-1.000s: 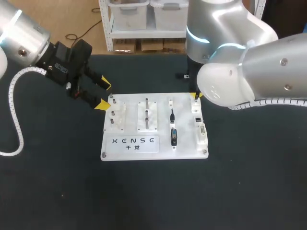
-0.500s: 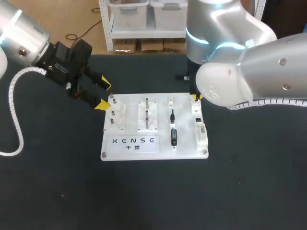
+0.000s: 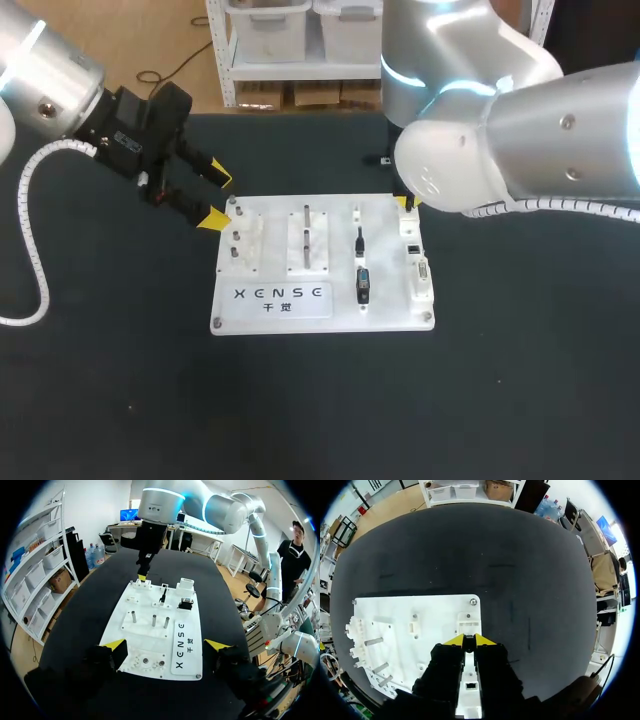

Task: Insert the USB connector, Ethernet cable, and multi-pin plug into their matching sockets one by one.

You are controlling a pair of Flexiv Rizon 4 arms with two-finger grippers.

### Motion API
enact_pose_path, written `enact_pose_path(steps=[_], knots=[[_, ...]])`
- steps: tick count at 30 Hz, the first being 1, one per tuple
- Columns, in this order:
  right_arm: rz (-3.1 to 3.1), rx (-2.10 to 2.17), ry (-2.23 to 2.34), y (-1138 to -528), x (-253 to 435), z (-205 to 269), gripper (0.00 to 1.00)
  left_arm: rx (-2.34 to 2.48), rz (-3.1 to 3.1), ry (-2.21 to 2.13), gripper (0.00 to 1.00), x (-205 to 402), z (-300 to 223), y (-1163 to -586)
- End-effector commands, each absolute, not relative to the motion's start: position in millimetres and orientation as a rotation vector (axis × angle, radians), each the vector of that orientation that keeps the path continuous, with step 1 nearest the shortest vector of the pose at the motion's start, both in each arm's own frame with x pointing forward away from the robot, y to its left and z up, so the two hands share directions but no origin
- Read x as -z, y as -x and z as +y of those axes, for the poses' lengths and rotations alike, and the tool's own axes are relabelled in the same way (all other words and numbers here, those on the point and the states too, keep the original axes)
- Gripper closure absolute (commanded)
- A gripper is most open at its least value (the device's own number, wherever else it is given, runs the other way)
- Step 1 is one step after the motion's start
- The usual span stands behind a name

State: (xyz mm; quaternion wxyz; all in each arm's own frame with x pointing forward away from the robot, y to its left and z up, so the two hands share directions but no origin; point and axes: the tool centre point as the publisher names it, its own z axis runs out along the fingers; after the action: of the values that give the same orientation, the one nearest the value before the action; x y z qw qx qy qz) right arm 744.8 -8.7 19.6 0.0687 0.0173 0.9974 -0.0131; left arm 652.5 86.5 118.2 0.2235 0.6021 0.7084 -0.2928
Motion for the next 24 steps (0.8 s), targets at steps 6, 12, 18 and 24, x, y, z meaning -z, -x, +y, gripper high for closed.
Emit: enact_pose_path(steps=[6, 12, 18, 24], knots=[[2.839, 0.035, -0.016, -730, -57, 13, 0.0, 0.807, 1.954, -1.661, 0.0, -118, 87, -652], [2.841, 0.002, 0.034, -710, -65, 33, 0.0, 0.807, 1.954, -1.661, 0.0, -118, 87, -652], [2.901, -0.026, 0.089, -684, -54, 48, 0.0, 0.807, 1.954, -1.661, 0.0, -118, 87, -652], [2.939, -0.055, 0.101, -667, -41, 59, 0.0, 0.807, 1.954, -1.661, 0.0, -118, 87, -652]])
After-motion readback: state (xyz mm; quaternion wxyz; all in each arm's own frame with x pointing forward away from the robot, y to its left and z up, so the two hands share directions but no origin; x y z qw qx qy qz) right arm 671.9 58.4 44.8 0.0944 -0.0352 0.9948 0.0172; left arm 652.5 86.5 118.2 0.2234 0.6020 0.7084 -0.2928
